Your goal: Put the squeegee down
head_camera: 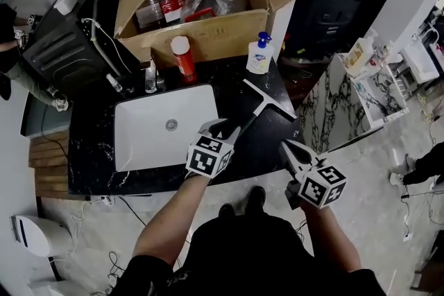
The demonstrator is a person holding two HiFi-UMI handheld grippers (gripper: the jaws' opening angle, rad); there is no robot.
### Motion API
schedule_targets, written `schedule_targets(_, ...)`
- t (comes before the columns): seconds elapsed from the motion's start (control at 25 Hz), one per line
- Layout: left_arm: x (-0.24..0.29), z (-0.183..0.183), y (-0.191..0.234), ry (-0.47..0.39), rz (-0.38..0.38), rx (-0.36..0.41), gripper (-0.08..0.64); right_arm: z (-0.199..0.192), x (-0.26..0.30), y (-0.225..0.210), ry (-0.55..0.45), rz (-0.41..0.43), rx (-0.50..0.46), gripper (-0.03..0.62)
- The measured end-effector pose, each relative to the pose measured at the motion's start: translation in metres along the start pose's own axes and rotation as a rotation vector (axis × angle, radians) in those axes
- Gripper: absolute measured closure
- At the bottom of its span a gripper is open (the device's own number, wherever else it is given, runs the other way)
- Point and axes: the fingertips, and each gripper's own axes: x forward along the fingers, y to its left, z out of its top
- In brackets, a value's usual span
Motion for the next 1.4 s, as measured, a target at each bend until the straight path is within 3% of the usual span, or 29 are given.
schedule_targets(0.48,-0.081,0.032,-0.008,-0.184,-0.008,0.043,0.477,0.018,-0.031,0.042,-0.034,-0.078,-0.096,0.586)
schedule_targets(0.8,-0.126,0.06,-0.015,-0.274,0.04,0.122,0.494,0.033,-0.027,0.059,-0.046,-0.033,-0.14,0.586)
schedule_targets(1.12,-0.131,0.078,-0.008,-0.302,0.106,0.095,0.511,0.067,-0.034,0.051,-0.114,0.014,-0.172,0.586)
schedule_targets(1.4,-0.122,0.096,-0.037,-0.324,0.123,0.079,0.499,0.092,-0.064,0.019,-0.17,0.015,-0.174,0.586)
